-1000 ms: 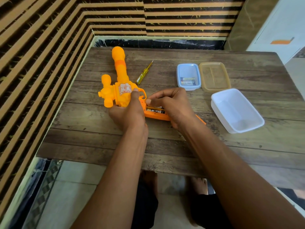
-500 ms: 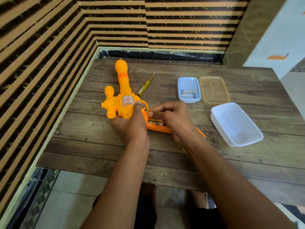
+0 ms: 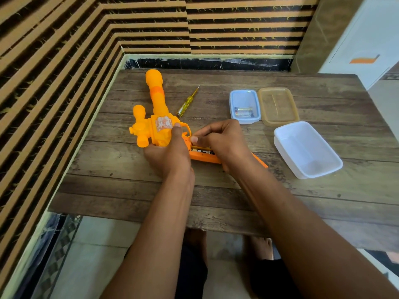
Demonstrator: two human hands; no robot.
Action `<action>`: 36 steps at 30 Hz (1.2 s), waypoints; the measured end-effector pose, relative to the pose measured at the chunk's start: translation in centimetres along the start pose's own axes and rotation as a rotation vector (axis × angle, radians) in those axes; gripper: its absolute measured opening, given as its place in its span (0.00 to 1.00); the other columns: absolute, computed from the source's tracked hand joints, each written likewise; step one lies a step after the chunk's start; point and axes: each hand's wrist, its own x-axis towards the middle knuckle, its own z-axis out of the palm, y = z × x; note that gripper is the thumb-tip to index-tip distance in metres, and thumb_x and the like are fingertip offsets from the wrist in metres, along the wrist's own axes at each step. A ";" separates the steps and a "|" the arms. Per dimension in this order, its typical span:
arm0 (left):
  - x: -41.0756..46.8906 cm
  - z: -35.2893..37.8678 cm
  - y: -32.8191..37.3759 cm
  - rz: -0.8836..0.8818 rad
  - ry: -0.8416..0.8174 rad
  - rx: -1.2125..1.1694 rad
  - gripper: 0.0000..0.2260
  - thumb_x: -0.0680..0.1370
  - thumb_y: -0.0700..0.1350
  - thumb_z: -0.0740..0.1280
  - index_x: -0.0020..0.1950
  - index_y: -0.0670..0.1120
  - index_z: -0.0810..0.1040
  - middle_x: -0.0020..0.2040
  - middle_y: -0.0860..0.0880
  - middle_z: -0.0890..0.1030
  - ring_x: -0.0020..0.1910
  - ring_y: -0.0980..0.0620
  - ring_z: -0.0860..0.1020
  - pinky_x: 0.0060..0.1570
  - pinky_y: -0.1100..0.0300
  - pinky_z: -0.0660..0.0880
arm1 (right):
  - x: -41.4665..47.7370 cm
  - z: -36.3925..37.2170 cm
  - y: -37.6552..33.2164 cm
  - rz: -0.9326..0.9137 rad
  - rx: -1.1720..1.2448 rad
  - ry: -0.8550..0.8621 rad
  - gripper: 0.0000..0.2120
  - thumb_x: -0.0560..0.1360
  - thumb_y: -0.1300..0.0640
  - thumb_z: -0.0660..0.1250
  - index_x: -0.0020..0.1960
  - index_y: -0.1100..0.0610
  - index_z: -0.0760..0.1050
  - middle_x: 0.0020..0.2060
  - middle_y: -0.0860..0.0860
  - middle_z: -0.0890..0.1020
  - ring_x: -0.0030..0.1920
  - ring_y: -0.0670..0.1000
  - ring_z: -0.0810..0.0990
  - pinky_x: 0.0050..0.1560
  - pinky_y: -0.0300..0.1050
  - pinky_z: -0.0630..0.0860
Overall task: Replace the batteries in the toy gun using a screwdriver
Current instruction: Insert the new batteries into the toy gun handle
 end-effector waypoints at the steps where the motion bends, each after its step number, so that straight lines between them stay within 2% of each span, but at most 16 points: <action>1: -0.1 0.0 0.0 0.005 -0.006 -0.002 0.23 0.71 0.46 0.82 0.65 0.50 0.82 0.53 0.57 0.86 0.48 0.58 0.85 0.54 0.54 0.82 | 0.0 0.0 0.1 0.001 -0.009 0.011 0.04 0.70 0.67 0.78 0.40 0.59 0.87 0.37 0.55 0.88 0.38 0.45 0.85 0.42 0.36 0.81; 4: -0.2 0.1 0.2 0.005 -0.005 -0.001 0.23 0.72 0.45 0.82 0.65 0.50 0.82 0.50 0.59 0.84 0.46 0.60 0.83 0.53 0.56 0.81 | -0.1 0.0 0.1 -0.014 -0.007 0.018 0.03 0.70 0.66 0.79 0.41 0.60 0.87 0.38 0.56 0.88 0.39 0.46 0.85 0.43 0.38 0.82; 8: -0.1 0.2 -0.1 -0.002 -0.010 -0.019 0.23 0.72 0.45 0.82 0.65 0.50 0.82 0.52 0.58 0.85 0.48 0.59 0.84 0.52 0.55 0.82 | -0.3 -0.5 0.6 -0.054 0.018 -0.035 0.02 0.70 0.66 0.79 0.42 0.61 0.87 0.38 0.57 0.88 0.39 0.46 0.85 0.45 0.39 0.82; 12: 0.0 0.1 -0.3 0.005 -0.024 -0.034 0.23 0.72 0.44 0.81 0.65 0.49 0.81 0.51 0.59 0.84 0.47 0.61 0.84 0.51 0.56 0.82 | -0.5 -0.7 1.0 -0.093 0.044 -0.086 0.04 0.70 0.69 0.76 0.45 0.65 0.87 0.42 0.59 0.88 0.43 0.51 0.86 0.55 0.50 0.83; 14: 0.1 0.1 -0.3 0.013 -0.025 -0.039 0.23 0.72 0.44 0.81 0.66 0.49 0.81 0.52 0.58 0.85 0.47 0.62 0.83 0.51 0.58 0.81 | -0.6 -0.3 0.9 -0.123 0.039 -0.059 0.03 0.69 0.71 0.75 0.42 0.66 0.86 0.41 0.61 0.88 0.44 0.55 0.87 0.55 0.55 0.83; 16: 0.1 0.1 -0.3 0.019 -0.030 -0.043 0.22 0.72 0.43 0.81 0.65 0.48 0.82 0.50 0.59 0.84 0.46 0.63 0.83 0.49 0.60 0.80 | -0.7 0.3 0.9 -0.147 0.028 -0.017 0.02 0.68 0.68 0.74 0.36 0.65 0.84 0.38 0.63 0.86 0.44 0.62 0.87 0.52 0.61 0.84; 18: 0.1 0.1 -0.4 0.018 -0.031 -0.034 0.21 0.72 0.44 0.81 0.63 0.49 0.82 0.49 0.59 0.84 0.46 0.61 0.83 0.49 0.58 0.80 | -0.5 1.1 0.9 -0.144 0.004 0.042 0.08 0.65 0.61 0.73 0.33 0.67 0.79 0.32 0.64 0.82 0.36 0.62 0.83 0.42 0.58 0.83; 19: 0.1 0.1 -0.3 0.013 -0.034 -0.034 0.19 0.72 0.44 0.81 0.61 0.50 0.82 0.48 0.60 0.84 0.45 0.60 0.84 0.49 0.57 0.81 | -0.3 1.4 0.8 -0.132 -0.008 0.078 0.12 0.62 0.58 0.73 0.31 0.67 0.76 0.29 0.65 0.78 0.32 0.59 0.78 0.38 0.55 0.79; 20: 0.0 0.0 -0.2 0.012 -0.041 -0.041 0.17 0.72 0.43 0.81 0.58 0.52 0.82 0.46 0.61 0.84 0.45 0.61 0.84 0.49 0.56 0.81 | -0.2 1.7 0.7 -0.114 -0.019 0.115 0.15 0.60 0.56 0.72 0.29 0.67 0.73 0.27 0.65 0.74 0.30 0.54 0.72 0.35 0.53 0.73; 22: 0.1 0.0 -0.2 0.010 -0.053 -0.049 0.16 0.72 0.42 0.81 0.55 0.55 0.81 0.45 0.62 0.84 0.43 0.63 0.84 0.47 0.57 0.81 | 0.0 2.2 0.4 -0.082 -0.022 0.157 0.16 0.58 0.54 0.72 0.27 0.65 0.70 0.25 0.58 0.68 0.30 0.51 0.67 0.34 0.51 0.68; 24: 0.2 0.0 -0.1 0.001 -0.049 -0.046 0.18 0.71 0.42 0.81 0.57 0.54 0.82 0.45 0.62 0.84 0.43 0.62 0.85 0.47 0.57 0.81 | -0.2 2.3 0.2 -0.082 -0.015 0.164 0.14 0.58 0.55 0.71 0.26 0.64 0.71 0.25 0.57 0.67 0.30 0.50 0.66 0.33 0.50 0.67; 27: 0.2 0.0 -0.1 -0.006 -0.035 -0.033 0.17 0.72 0.44 0.82 0.57 0.53 0.81 0.45 0.61 0.84 0.45 0.59 0.84 0.50 0.55 0.82 | -0.3 2.0 0.4 -0.106 -0.008 0.154 0.15 0.58 0.56 0.71 0.27 0.68 0.71 0.26 0.62 0.68 0.29 0.51 0.67 0.33 0.50 0.68; 30: 0.0 0.1 0.0 -0.008 -0.033 -0.036 0.19 0.72 0.43 0.81 0.60 0.50 0.82 0.47 0.60 0.84 0.45 0.59 0.84 0.49 0.56 0.81 | -0.1 1.9 0.4 -0.104 -0.015 0.159 0.16 0.57 0.56 0.72 0.27 0.68 0.71 0.25 0.60 0.69 0.29 0.51 0.67 0.33 0.51 0.68; 33: -0.1 0.1 0.1 -0.024 -0.036 -0.042 0.17 0.73 0.43 0.81 0.58 0.52 0.80 0.46 0.61 0.83 0.44 0.60 0.83 0.48 0.57 0.81 | -0.1 2.0 0.5 -0.115 -0.013 0.176 0.15 0.57 0.56 0.73 0.25 0.65 0.71 0.23 0.58 0.67 0.28 0.50 0.66 0.32 0.50 0.67; 36: -0.1 0.1 0.2 -0.039 -0.038 -0.039 0.19 0.73 0.43 0.81 0.61 0.50 0.81 0.47 0.60 0.83 0.44 0.59 0.84 0.47 0.58 0.81 | -0.2 2.0 0.5 -0.118 -0.011 0.176 0.17 0.58 0.55 0.73 0.27 0.68 0.71 0.26 0.67 0.70 0.29 0.52 0.67 0.32 0.51 0.69</action>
